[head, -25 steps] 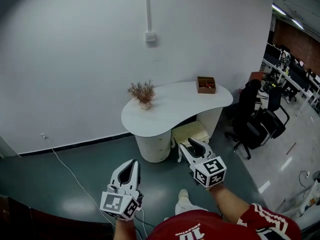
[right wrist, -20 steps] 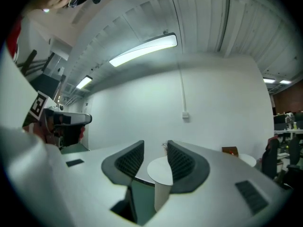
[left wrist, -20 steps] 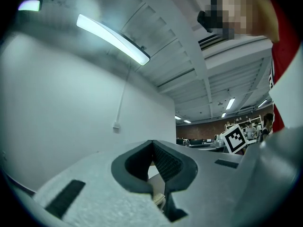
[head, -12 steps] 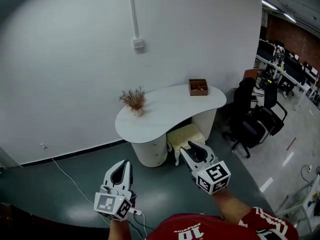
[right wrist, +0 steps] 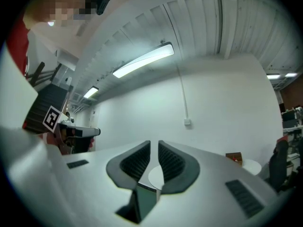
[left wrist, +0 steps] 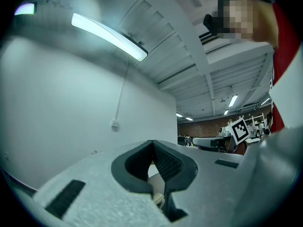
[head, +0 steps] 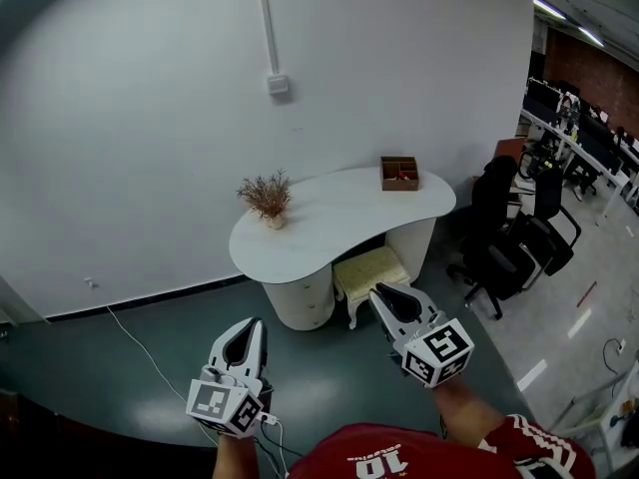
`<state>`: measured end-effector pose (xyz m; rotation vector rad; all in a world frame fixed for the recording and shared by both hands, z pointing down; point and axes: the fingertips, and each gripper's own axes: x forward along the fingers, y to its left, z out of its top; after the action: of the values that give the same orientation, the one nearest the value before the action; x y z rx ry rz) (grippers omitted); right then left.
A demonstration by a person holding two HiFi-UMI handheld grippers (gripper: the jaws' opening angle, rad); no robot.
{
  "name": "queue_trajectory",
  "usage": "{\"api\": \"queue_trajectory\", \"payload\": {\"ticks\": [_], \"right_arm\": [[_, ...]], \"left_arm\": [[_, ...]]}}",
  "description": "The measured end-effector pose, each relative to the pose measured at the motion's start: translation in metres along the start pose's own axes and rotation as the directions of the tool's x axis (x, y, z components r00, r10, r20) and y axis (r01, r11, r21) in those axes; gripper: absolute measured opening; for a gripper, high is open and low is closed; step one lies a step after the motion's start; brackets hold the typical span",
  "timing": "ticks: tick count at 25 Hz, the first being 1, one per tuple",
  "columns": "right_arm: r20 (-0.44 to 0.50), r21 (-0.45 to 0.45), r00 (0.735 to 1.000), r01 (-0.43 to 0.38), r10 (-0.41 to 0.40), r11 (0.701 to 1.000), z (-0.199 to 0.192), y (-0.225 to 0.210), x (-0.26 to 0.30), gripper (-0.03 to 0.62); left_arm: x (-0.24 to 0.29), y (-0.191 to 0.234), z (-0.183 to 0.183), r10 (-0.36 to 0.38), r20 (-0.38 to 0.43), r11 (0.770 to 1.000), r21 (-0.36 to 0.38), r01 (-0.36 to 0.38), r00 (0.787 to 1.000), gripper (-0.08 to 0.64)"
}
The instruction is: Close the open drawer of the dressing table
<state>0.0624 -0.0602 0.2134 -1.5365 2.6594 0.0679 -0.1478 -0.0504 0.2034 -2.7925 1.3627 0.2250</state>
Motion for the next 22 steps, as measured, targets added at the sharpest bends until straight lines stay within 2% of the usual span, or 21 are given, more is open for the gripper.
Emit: {"api": "queue_trajectory", "payload": {"ticks": [7, 14, 22], "right_arm": [[0.014, 0.029, 1.0, -0.027, 0.026, 0.999, 0.003, -0.008, -0.006, 0.006], [0.016, 0.012, 0.999, -0.049, 0.048, 0.999, 0.004, -0.011, -0.013, 0.003], [0.021, 0.027, 1.0, -0.01, 0.009, 1.0, 0.003, -0.023, -0.023, 0.003]], "left_arm": [[0.008, -0.017, 0.003, 0.006, 0.012, 1.0, 0.013, -0.006, 1.0, 0.005], [0.011, -0.027, -0.002, 0.016, -0.003, 1.0, 0.016, -0.016, 1.0, 0.005], [0.011, -0.036, -0.002, 0.031, 0.011, 0.999, 0.021, -0.032, 0.999, 0.005]]}}
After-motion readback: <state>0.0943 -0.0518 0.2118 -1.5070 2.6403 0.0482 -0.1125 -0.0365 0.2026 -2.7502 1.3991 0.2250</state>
